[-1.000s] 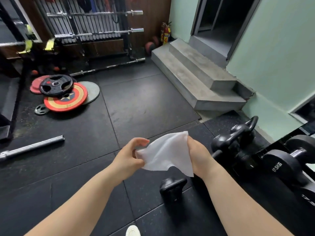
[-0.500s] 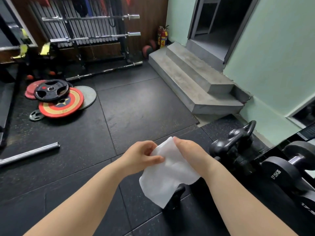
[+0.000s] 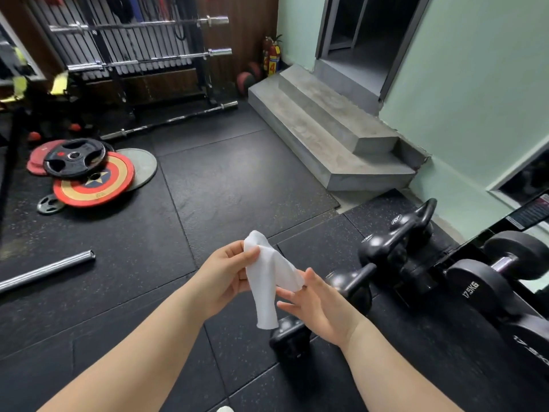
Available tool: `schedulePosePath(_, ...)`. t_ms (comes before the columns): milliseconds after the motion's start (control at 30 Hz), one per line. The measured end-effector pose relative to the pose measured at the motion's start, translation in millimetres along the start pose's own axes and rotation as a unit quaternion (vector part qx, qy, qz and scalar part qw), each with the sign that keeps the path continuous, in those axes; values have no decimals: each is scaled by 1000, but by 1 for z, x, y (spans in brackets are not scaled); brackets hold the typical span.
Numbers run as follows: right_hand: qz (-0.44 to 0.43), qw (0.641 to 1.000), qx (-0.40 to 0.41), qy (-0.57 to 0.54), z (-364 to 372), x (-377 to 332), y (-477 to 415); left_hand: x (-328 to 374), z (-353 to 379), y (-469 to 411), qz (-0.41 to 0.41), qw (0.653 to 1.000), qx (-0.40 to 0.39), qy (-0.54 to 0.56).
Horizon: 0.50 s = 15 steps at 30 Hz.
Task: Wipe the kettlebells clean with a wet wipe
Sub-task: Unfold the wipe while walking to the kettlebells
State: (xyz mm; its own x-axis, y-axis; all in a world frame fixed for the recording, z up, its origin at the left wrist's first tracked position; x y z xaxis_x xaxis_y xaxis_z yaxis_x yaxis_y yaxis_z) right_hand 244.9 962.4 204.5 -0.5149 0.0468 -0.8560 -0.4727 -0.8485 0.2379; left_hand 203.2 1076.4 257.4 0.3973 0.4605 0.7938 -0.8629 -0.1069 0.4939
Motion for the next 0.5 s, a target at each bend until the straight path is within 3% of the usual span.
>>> schedulePosePath(100,-21,999,-11,-22,3,2,1,-5,-2,0,-16,999,6,29)
schedulePosePath(300,-42,990,34,-129,2,0,3,-21,-9,3,-49,997,58,-13)
schedulePosePath(500,3,998,-8,-56,9,6,11,-30,-6,7,-79,997,2,-18)
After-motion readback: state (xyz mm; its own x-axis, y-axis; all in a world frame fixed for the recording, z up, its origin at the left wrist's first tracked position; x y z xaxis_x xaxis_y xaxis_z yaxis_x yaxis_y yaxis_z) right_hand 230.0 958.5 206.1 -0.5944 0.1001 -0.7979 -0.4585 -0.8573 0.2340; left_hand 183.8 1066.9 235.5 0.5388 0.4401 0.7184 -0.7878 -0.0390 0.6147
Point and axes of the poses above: each hand's wrist, its own y-axis away from the middle knuckle, its own z-axis out of the palm, x = y × z, the point moved 7 cm from there along -y, towards the middle knuckle, and after that the axes turned 9 degrees about -z, right-handed, at the moved point
